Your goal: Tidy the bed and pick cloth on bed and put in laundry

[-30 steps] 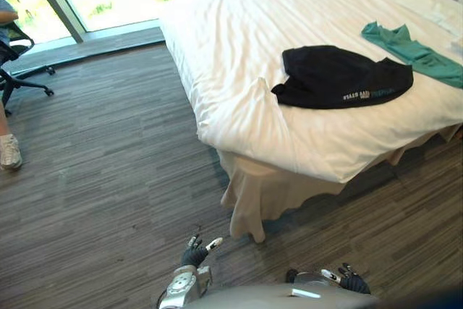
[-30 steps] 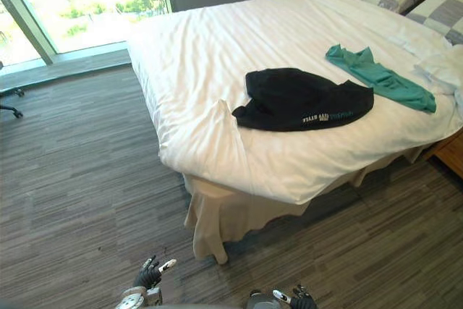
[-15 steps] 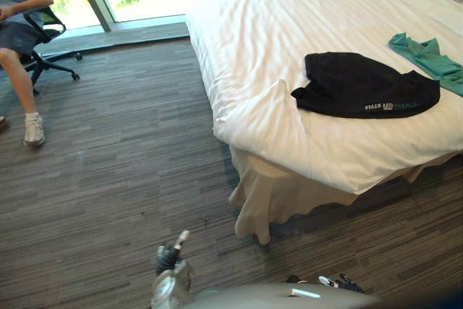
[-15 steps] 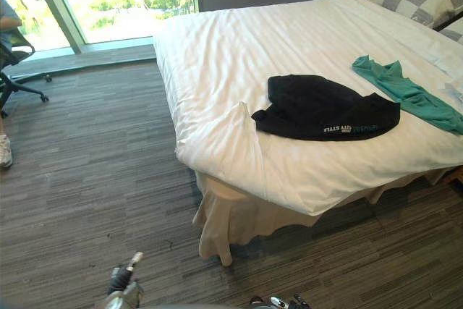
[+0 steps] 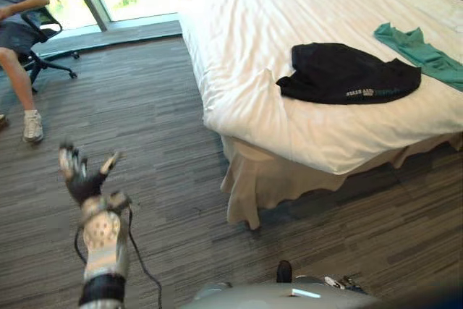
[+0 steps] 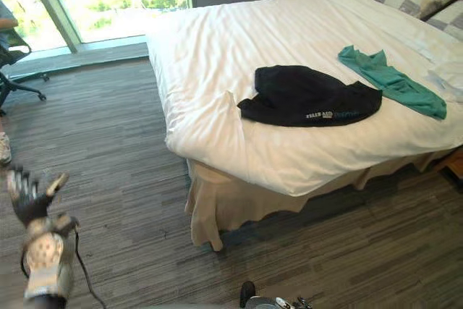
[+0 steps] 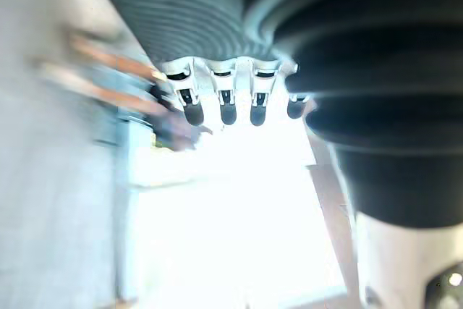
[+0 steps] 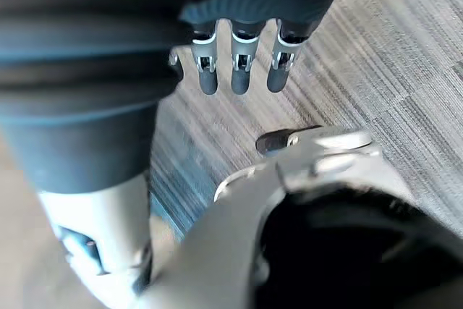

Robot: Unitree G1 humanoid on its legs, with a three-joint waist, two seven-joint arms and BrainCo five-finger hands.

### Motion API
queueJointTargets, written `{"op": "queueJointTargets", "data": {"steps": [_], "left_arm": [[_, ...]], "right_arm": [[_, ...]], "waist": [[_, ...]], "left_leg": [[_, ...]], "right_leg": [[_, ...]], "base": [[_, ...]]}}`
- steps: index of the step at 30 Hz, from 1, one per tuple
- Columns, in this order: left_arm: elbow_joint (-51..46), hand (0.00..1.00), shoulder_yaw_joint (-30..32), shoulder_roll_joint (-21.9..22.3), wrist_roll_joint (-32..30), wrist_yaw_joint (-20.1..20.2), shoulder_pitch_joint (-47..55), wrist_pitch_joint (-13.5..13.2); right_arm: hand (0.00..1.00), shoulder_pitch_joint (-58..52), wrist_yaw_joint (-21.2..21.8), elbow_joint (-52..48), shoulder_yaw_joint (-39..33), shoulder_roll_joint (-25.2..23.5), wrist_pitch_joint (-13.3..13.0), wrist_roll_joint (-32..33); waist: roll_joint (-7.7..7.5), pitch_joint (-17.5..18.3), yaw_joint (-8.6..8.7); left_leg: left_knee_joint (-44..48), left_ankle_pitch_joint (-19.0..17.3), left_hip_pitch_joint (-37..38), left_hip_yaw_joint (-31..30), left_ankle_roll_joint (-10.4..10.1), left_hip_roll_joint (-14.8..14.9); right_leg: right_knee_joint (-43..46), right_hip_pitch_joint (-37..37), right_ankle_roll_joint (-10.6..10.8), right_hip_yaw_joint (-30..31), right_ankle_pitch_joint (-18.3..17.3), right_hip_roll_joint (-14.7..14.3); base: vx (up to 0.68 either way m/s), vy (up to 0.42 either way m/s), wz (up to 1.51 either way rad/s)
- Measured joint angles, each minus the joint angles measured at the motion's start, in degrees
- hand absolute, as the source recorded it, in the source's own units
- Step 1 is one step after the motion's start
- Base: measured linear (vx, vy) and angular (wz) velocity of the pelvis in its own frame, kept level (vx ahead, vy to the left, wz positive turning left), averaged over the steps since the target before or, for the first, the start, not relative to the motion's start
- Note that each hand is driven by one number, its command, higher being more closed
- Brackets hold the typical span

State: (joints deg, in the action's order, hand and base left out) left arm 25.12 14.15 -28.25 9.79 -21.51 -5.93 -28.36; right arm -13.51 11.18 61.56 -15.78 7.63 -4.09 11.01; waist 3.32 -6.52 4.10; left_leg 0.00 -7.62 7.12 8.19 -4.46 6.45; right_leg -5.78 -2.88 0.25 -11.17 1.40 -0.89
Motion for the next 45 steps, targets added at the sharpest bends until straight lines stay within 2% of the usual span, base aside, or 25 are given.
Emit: {"op": "queueJointTargets", "data": {"steps": [1,3,4,6,8,10,11,13,15,17,19,21,22,24,27,28,30,32,35,40,43,45], "left_arm": [[0.7,0.0,-0.5,-1.5,-0.9,0.5,-2.1,0.0],[1.0,0.0,-2.1,-5.2,-4.9,1.2,-7.3,-0.1],[0.8,0.0,-4.2,-6.6,-7.0,1.2,-10.8,0.2],[0.0,0.0,-7.3,-7.1,-9.5,1.1,-14.9,1.6],[-1.7,0.0,-11.9,-7.0,-14.8,0.0,-19.3,5.4],[-1.7,0.0,-14.2,-7.0,-18.0,-1.2,-22.2,7.7],[-1.7,0.0,-15.3,-6.9,-19.4,-2.5,-25.2,10.2],[-1.5,0.0,-16.6,-6.9,-20.0,-3.8,-27.5,12.6],[-0.5,0.0,-19.0,-6.8,-20.4,-5.3,-30.8,16.2],[1.4,0.0,-21.1,-6.8,-20.5,-6.3,-33.2,18.5],[3.6,0.0,-22.6,-6.8,-20.6,-6.5,-36.0,20.9],[6.8,0.0,-23.8,-6.7,-20.6,-6.7,-38.8,25.0],[7.7,0.0,-24.0,-6.7,-20.5,-7.0,-39.6,26.0],[10.1,0.0,-25.1,-6.7,-20.5,-7.4,-41.4,29.5],[11.2,0.0,-26.4,-6.5,-20.5,-5.5,-43.0,32.7],[11.4,1.0,-26.9,-6.2,-20.5,-3.6,-43.3,34.4],[12.5,1.0,-28.1,-5.5,-20.6,-0.2,-44.9,36.8],[13.1,1.0,-28.8,-3.5,-21.1,4.2,-46.8,39.5],[14.8,1.0,-29.9,-2.9,-22.9,6.2,-50.0,40.6],[16.8,1.0,-30.1,-1.5,-22.0,6.1,-51.9,39.5],[16.9,1.0,-32.3,-1.5,-21.3,6.1,-53.3,37.1],[16.6,1.0,-34.1,-1.5,-19.2,6.6,-53.7,34.3]], "right_arm": [[0.0,-0.6,0.1,0.0,-0.5,0.2,-0.1,-0.1],[0.0,-1.8,0.0,0.0,-2.3,0.5,-0.3,-1.1],[0.0,-2.3,0.1,0.1,-2.8,1.1,-0.5,-1.2],[0.0,-1.8,0.1,0.1,-3.4,1.9,-0.5,-1.2],[0.0,-0.3,-0.1,0.1,-3.5,2.2,-0.7,-1.2],[0.0,0.8,-0.1,0.0,-3.5,2.1,-0.7,-1.2],[0.0,2.6,-0.1,0.0,-3.6,2.1,-0.7,-1.2],[0.0,3.8,-0.1,-0.5,-3.7,2.4,-0.7,-1.2],[0.0,5.9,-0.1,-0.8,-3.8,3.3,-0.6,-1.2],[0.0,7.5,0.0,-1.0,-3.7,4.3,-0.6,-1.1],[0.0,9.6,0.3,-1.8,-3.6,5.0,-0.6,-0.8],[0.0,11.9,0.8,-3.5,-3.0,5.3,-0.7,1.0],[0.0,12.4,1.0,-4.0,-2.9,5.4,-0.7,1.7],[0.0,13.5,1.1,-5.4,-1.9,5.5,-0.7,3.4],[0.0,13.6,1.2,-7.1,-1.8,5.0,-1.1,4.2],[0.0,13.5,1.4,-8.0,-1.7,4.7,-1.4,4.7],[0.0,13.5,1.9,-10.1,-1.2,4.5,-1.5,5.9],[0.0,13.5,2.4,-13.1,-0.3,4.5,-1.6,7.0],[0.0,13.7,3.5,-17.8,0.7,4.5,-1.9,8.6],[0.0,13.8,4.6,-20.9,0.8,4.9,-1.8,10.3],[0.0,13.7,4.9,-21.2,0.7,5.1,-1.0,10.1],[0.0,13.6,5.3,-21.3,0.4,5.0,-0.9,10.1]], "waist": [[0.14,0.1,0.09],[1.38,0.0,0.34],[2.18,-0.3,1.48],[3.59,-0.7,2.43],[4.39,-2.0,3.87],[4.38,-2.5,4.99],[4.06,-4.0,5.56],[3.91,-5.4,5.85],[4.16,-7.8,6.1],[4.4,-8.4,6.57],[4.31,-9.8,6.81],[3.81,-11.5,7.34],[3.66,-12.1,7.41],[2.75,-13.1,7.41],[1.89,-15.2,7.26],[1.73,-15.4,7.22],[1.36,-16.3,6.96],[0.73,-16.8,5.67],[0.29,-17.0,4.9],[-0.31,-17.4,4.14],[-0.33,-17.4,4.17],[-0.38,-17.4,3.93]], "left_leg": [[0.0,0.0,0.1,0.5,-0.3,0.3],[-0.1,0.2,0.1,1.1,-0.9,0.9],[-0.1,0.7,0.1,1.3,-0.8,1.0],[-0.4,1.0,-0.2,2.6,-1.1,0.9],[-0.6,1.4,-0.4,3.8,-1.2,0.4],[-0.2,1.5,-1.5,3.9,-1.1,-0.1],[0.2,2.5,-2.7,4.3,-1.1,-0.6],[0.3,4.1,-3.9,5.2,-1.1,-1.4],[0.3,6.2,-5.1,5.6,-0.9,-2.4],[0.5,6.5,-6.6,5.6,-0.5,-2.5],[1.3,6.5,-8.6,5.7,-0.5,-2.5],[1.4,6.5,-10.7,5.9,-0.5,-2.4],[1.4,6.5,-11.1,6.0,-0.5,-2.4],[1.4,6.5,-13.6,7.4,-0.5,-2.3],[1.3,6.4,-14.5,8.4,-0.4,-2.1],[1.4,6.2,-15.4,9.1,0.0,-2.1],[1.8,5.9,-16.5,10.6,0.4,-2.4],[3.4,4.8,-18.0,12.8,1.4,-2.4],[5.8,2.9,-19.8,15.7,2.0,-2.0],[9.3,-0.4,-21.2,19.1,2.3,-1.3],[9.5,-0.6,-21.7,21.3,2.3,-1.2],[10.4,-0.5,-21.8,21.6,2.8,-1.4]], "right_leg": [[0.0,0.1,0.0,0.4,0.0,-0.4],[0.3,0.7,-0.9,1.3,0.3,-1.0],[0.3,1.0,-1.7,1.2,0.8,-1.1],[0.4,2.1,-2.1,2.0,1.0,-1.2],[0.4,2.7,-2.1,2.6,1.0,-1.0],[0.7,3.9,-2.2,2.8,0.9,-0.9],[2.0,5.7,-2.4,3.5,0.7,-0.3],[3.1,7.5,-2.4,4.1,0.7,0.6],[4.6,9.3,-2.5,4.3,0.5,1.8],[5.1,11.0,-2.5,4.4,0.2,2.1],[6.5,13.2,-2.6,4.6,-0.1,2.2],[8.7,16.4,-2.8,4.6,-0.6,2.1],[9.3,17.1,-2.8,4.6,-0.7,2.1],[11.5,21.1,-2.6,5.2,-1.0,2.1],[13.3,22.9,-2.7,5.5,-1.2,2.2],[14.6,24.4,-2.8,5.6,-1.6,2.4],[16.6,26.3,-2.7,5.8,-2.2,2.9],[19.3,28.8,-2.6,7.0,-2.8,3.2],[21.1,30.8,-2.5,7.5,-3.0,3.5],[22.9,31.8,-1.8,8.3,-3.7,4.2],[23.0,32.8,-1.2,8.5,-3.6,5.0],[23.8,32.8,-0.7,8.5,-3.9,5.6]], "base": [[0.09,-0.064,-0.3],[0.11,-0.041,-0.24],[0.14,-0.012,-0.11],[0.15,0.022,-0.23],[0.12,0.054,-0.23],[0.05,0.039,-0.13],[0.03,0.031,-0.17],[-0.01,0.018,-0.14],[-0.02,-0.007,-0.05],[-0.02,-0.014,0.01],[-0.04,-0.028,0.03],[-0.07,-0.035,0.01],[-0.07,-0.033,-0.04],[-0.08,-0.024,-0.09],[-0.02,-0.004,-0.02],[-0.05,0.015,0.01],[-0.06,0.021,-0.02],[-0.05,0.019,-0.15],[-0.06,0.009,-0.07],[-0.04,0.024,-0.07],[0.04,0.05,0.04],[0.09,0.058,0.11]]}}
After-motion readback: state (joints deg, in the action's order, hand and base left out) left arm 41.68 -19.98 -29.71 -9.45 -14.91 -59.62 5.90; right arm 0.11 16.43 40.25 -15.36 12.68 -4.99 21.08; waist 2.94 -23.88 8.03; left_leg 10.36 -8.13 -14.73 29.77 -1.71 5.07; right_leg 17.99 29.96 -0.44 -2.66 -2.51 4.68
